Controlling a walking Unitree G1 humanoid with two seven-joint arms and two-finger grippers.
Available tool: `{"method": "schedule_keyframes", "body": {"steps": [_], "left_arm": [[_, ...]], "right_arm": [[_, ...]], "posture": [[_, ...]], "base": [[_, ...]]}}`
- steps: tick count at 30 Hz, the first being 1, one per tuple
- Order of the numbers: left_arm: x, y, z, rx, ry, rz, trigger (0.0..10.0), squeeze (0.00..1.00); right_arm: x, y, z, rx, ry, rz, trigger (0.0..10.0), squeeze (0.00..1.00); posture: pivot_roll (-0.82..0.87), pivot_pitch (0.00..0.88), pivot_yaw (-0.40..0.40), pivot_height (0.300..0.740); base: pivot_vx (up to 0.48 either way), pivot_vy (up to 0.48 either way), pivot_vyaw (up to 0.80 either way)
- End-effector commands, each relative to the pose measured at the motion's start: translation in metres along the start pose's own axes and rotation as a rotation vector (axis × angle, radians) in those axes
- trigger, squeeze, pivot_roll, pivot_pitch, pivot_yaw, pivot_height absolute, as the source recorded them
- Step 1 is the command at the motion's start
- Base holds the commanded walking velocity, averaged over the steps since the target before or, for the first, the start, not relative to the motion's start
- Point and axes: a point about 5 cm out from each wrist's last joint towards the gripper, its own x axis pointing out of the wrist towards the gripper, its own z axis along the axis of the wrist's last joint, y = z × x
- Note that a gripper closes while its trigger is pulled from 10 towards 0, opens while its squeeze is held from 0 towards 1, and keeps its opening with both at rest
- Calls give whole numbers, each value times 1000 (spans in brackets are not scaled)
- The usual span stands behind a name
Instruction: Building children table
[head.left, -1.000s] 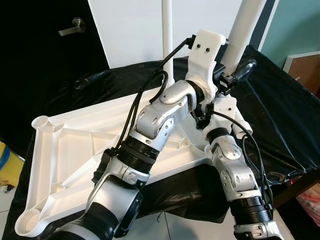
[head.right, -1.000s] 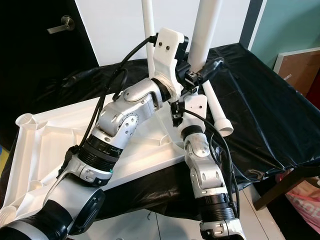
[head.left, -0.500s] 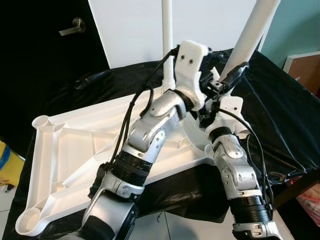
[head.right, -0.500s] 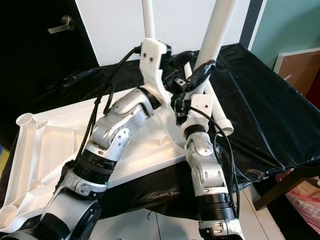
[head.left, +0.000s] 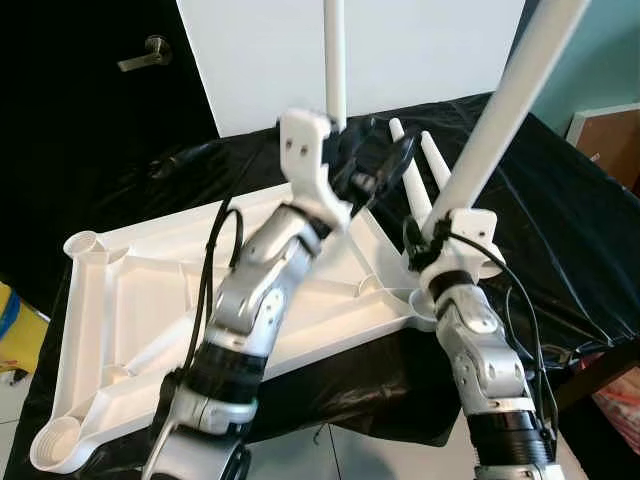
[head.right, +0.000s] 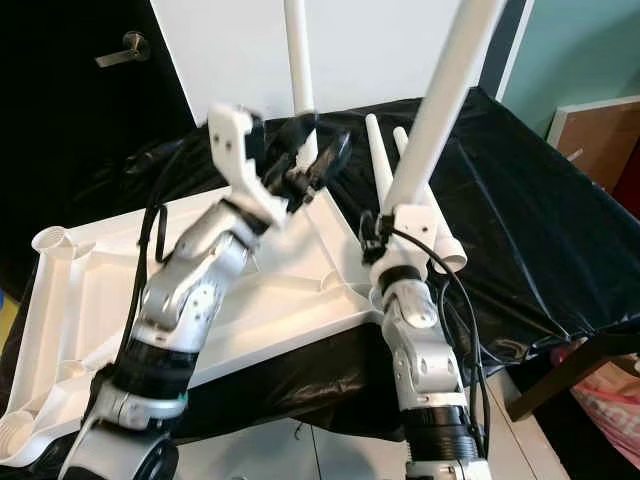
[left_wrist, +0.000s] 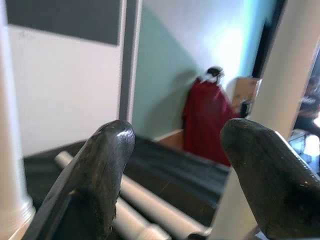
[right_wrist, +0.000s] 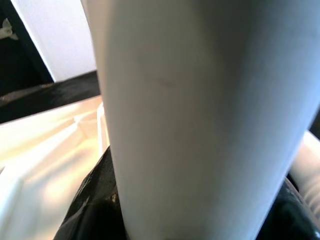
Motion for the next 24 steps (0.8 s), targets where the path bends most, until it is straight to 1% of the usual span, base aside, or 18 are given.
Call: {"method": "schedule_keyframes", "body": {"steps": [1,6,8,10,11,14,17,20,22,23,24], "left_arm": [[-4,0,-1,32,13,-25,10000,0],[-20,5,-15,50,71,26,10000,0],[-25,4,-20,44,87,27,10000,0],[-34,1,-29,47,115,30,10000,0],[-34,1,-29,47,115,30,10000,0],[-38,0,-34,58,139,23,10000,0],[-47,-1,-42,85,187,3,10000,0],[-48,-2,-43,90,194,1,10000,0],[-56,-2,-52,98,231,-9,10000,0],[-56,-2,-52,98,231,-9,10000,0],[-59,-6,-57,110,255,-35,10000,0]], "right_arm": [[-2,3,2,13,-1,24,10000,0],[-6,1,-5,1,32,49,10000,0],[-8,1,-7,0,45,54,10000,0],[-11,-1,-10,-7,63,61,10000,0],[-11,-1,-10,-7,63,61,10000,0],[-13,-2,-11,-21,67,70,10000,0],[-15,-4,-12,-47,66,85,10000,0],[-16,-5,-12,-50,66,88,10000,0],[-18,-6,-12,-81,66,109,10000,0],[-18,-6,-12,-81,66,109,10000,0],[-20,-7,-13,-92,67,114,10000,0]], "posture": [[-188,39,54,740],[-186,39,51,740],[-186,40,49,740],[-185,40,46,740],[-185,40,46,740],[-182,42,44,740],[-178,42,45,740],[-178,42,45,740],[-174,41,45,740],[-174,41,45,740],[-171,41,45,740]], "base": [[0,0,0],[0,0,0],[0,0,0],[0,0,0],[0,0,0],[0,0,0],[0,0,0],[0,0,0],[0,0,0],[0,0,0],[0,0,0]]}}
